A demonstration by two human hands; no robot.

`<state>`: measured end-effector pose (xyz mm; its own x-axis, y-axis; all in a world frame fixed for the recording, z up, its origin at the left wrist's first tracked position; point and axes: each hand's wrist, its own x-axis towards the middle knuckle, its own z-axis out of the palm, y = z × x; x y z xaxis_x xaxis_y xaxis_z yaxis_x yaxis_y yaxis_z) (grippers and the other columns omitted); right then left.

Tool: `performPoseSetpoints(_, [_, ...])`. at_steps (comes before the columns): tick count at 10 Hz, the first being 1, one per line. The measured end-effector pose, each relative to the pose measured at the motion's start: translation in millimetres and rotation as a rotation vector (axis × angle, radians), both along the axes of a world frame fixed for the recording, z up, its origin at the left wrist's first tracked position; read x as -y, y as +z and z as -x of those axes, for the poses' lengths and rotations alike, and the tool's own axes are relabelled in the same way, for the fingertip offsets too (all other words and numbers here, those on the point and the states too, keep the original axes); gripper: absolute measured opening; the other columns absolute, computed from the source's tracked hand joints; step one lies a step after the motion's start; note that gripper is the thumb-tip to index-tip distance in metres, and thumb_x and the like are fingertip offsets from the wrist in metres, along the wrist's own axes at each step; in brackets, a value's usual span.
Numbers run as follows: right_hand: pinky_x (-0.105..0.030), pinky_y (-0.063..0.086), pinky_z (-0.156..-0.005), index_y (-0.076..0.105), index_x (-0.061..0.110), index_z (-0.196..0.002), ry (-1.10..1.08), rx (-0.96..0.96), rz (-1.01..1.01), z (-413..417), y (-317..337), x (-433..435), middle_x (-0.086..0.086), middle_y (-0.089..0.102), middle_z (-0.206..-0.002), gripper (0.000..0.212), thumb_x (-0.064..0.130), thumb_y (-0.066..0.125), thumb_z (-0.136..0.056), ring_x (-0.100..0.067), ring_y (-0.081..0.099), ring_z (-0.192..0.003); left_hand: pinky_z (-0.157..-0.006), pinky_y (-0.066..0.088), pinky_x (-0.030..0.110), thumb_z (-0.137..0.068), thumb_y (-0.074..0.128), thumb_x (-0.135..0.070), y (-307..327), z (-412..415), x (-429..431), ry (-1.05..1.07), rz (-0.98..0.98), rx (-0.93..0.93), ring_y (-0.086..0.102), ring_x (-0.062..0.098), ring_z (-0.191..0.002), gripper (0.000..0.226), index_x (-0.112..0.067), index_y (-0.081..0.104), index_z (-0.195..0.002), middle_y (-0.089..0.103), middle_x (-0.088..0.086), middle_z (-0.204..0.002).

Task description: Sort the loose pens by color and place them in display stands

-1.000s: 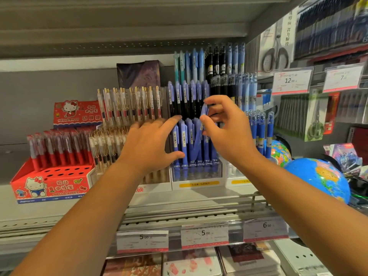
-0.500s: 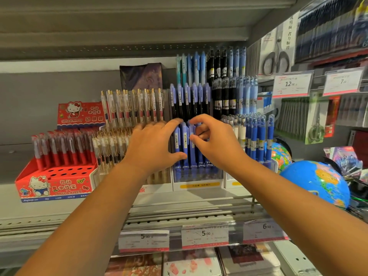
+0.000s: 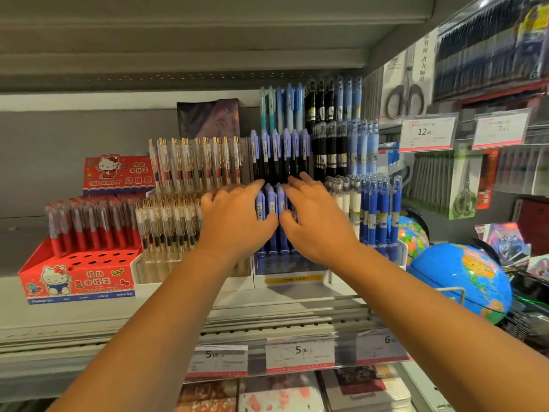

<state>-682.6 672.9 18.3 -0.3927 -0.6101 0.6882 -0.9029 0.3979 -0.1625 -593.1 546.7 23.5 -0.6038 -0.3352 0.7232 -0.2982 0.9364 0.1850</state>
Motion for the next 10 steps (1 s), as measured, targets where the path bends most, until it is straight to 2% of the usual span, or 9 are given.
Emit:
performPoseSetpoints(1, [-0.036, 0.010, -0.120, 0.040, 0.011, -0.147, 0.000, 0.002, -0.001, -2, 3, -1, -0.010, 0.034, -0.156, 0.053, 0.030, 0.044, -0.098, -0.024, 0.017, -0.148, -0.110, 0.018, 0.045, -0.087, 0.056, -0.052, 6, -5, 1, -0.032, -0.045, 0.032, 0.037, 0.022, -0.138, 0.067, -0.029, 0.039, -0.147, 0.046, -0.002, -0.149])
performPoseSetpoints(2, [-0.037, 0.004, -0.121, 0.039, 0.011, -0.148, 0.007, 0.003, 0.050, -10, 8, -2, -0.008, 0.032, -0.157, 0.054, 0.026, 0.047, -0.096, -0.021, 0.015, -0.149, -0.111, 0.017, 0.045, -0.088, 0.057, -0.044, 13, -24, 1, -0.094, -0.102, -0.126, 0.038, 0.011, -0.126, 0.057, -0.030, 0.044, -0.141, 0.047, -0.004, -0.144])
performPoseSetpoints(3, [-0.032, 0.002, -0.122, 0.037, 0.013, -0.149, 0.116, 0.024, 0.102, -29, 11, 7, -0.003, 0.029, -0.159, 0.055, 0.024, 0.048, -0.095, -0.015, 0.011, -0.150, -0.111, 0.027, 0.049, -0.084, 0.051, -0.042, 19, -54, 16, -0.135, -0.248, -0.358, 0.036, 0.006, -0.110, 0.043, -0.034, 0.052, -0.126, 0.047, -0.014, -0.121])
performPoseSetpoints(4, [-0.026, 0.007, -0.117, 0.031, 0.017, -0.151, 0.262, 0.124, 0.112, -57, 12, 29, 0.001, 0.023, -0.161, 0.058, 0.024, 0.047, -0.096, -0.010, 0.010, -0.149, -0.106, 0.037, 0.055, -0.081, 0.050, -0.043, 19, -80, 48, -0.089, -0.493, -0.485, 0.049, 0.018, -0.116, 0.034, -0.034, 0.052, -0.114, 0.050, -0.010, -0.123])
performPoseSetpoints(5, [-0.023, 0.011, -0.113, 0.028, 0.016, -0.153, 0.279, 0.195, 0.090, -79, 9, 55, 0.000, 0.021, -0.161, 0.062, 0.021, 0.049, -0.095, -0.011, 0.013, -0.148, -0.096, 0.039, 0.037, -0.088, 0.054, -0.033, 4, -96, 73, -0.101, -0.671, -0.508, 0.051, 0.016, -0.110, 0.040, -0.026, 0.052, -0.128, 0.055, -0.005, -0.125])
performPoseSetpoints(6, [-0.021, 0.014, -0.109, 0.026, 0.014, -0.153, 0.187, 0.289, 0.106, -90, 4, 76, -0.002, 0.024, -0.160, 0.064, 0.021, 0.053, -0.094, -0.014, 0.017, -0.146, -0.073, 0.038, 0.024, -0.093, 0.053, -0.025, -13, -99, 81, -0.277, -0.855, -0.431, 0.056, 0.007, -0.093, 0.026, -0.030, 0.057, -0.118, 0.061, -0.018, -0.099])
performPoseSetpoints(7, [-0.028, 0.018, -0.114, 0.031, 0.013, -0.151, 0.104, 0.337, 0.150, -94, 0, 86, -0.002, 0.027, -0.159, 0.063, 0.022, 0.055, -0.094, -0.015, 0.019, -0.146, -0.067, 0.039, 0.027, -0.087, 0.053, -0.024, -21, -100, 88, -0.357, -0.892, -0.319, 0.060, 0.005, -0.087, 0.032, -0.032, 0.059, -0.117, 0.066, -0.016, -0.095])
performPoseSetpoints(9, [-0.028, 0.013, -0.115, 0.031, 0.020, -0.152, 0.077, 0.347, 0.214, -110, -5, 86, 0.009, 0.021, -0.160, 0.068, 0.020, 0.057, -0.090, 0.002, 0.006, -0.145, -0.071, 0.039, 0.019, -0.087, 0.055, -0.021, -17, -116, 97, -0.532, -0.950, -0.197, 0.058, -0.017, -0.086, 0.043, -0.049, 0.051, -0.120, 0.066, -0.030, -0.103])
performPoseSetpoints(10, [-0.032, 0.020, -0.118, 0.033, 0.025, -0.151, 0.141, 0.355, 0.289, -124, -10, 73, 0.019, 0.025, -0.155, 0.068, 0.014, 0.057, -0.089, 0.007, 0.011, -0.141, -0.084, 0.040, 0.018, -0.089, 0.058, -0.016, -20, -133, 96, -0.469, -0.856, -0.294, 0.054, -0.012, -0.102, 0.053, -0.049, 0.043, -0.128, 0.056, -0.028, -0.120])
